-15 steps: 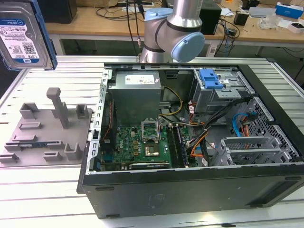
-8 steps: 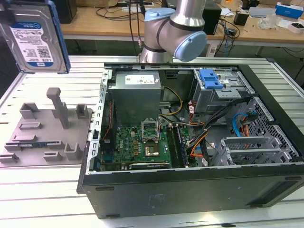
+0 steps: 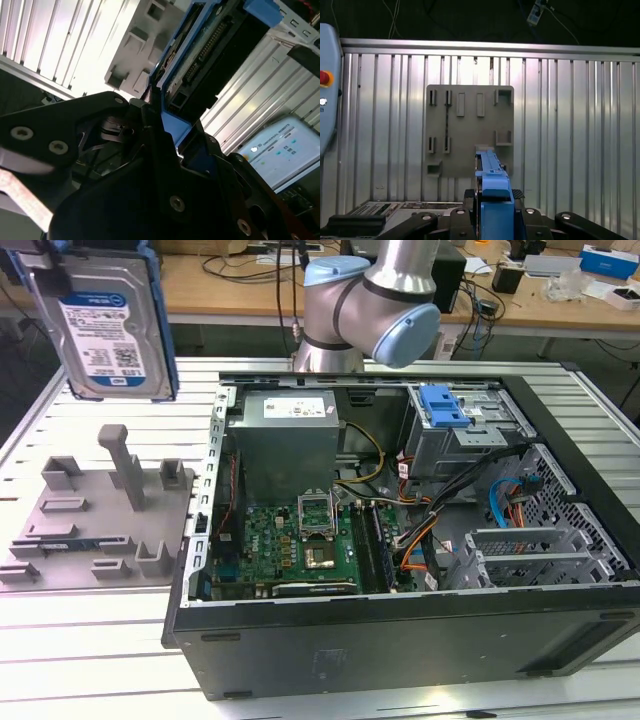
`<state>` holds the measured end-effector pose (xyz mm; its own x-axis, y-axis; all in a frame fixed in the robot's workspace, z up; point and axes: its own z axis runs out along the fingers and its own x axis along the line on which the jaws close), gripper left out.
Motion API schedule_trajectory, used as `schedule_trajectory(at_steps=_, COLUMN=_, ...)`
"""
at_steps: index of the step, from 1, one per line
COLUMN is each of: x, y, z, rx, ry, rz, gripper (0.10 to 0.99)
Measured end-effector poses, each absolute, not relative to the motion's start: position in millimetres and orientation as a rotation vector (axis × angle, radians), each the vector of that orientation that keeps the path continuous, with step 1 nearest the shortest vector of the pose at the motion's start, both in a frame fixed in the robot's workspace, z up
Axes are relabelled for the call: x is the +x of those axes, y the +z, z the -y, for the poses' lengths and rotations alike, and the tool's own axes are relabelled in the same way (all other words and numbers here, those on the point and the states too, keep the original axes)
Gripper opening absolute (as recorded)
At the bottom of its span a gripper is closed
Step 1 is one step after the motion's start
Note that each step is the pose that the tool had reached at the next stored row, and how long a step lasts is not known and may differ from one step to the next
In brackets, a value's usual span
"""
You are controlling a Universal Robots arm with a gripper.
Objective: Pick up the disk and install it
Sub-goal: 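Pick up the disk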
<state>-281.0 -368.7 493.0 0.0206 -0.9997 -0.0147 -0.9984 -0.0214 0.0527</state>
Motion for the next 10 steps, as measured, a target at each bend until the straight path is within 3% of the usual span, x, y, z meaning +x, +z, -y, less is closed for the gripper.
schedule_trajectory(at_steps=10, x=-241.5, y=493.0, z=373.5, rx=2.233, ry=-0.073, rz=2.170, gripper=0.369)
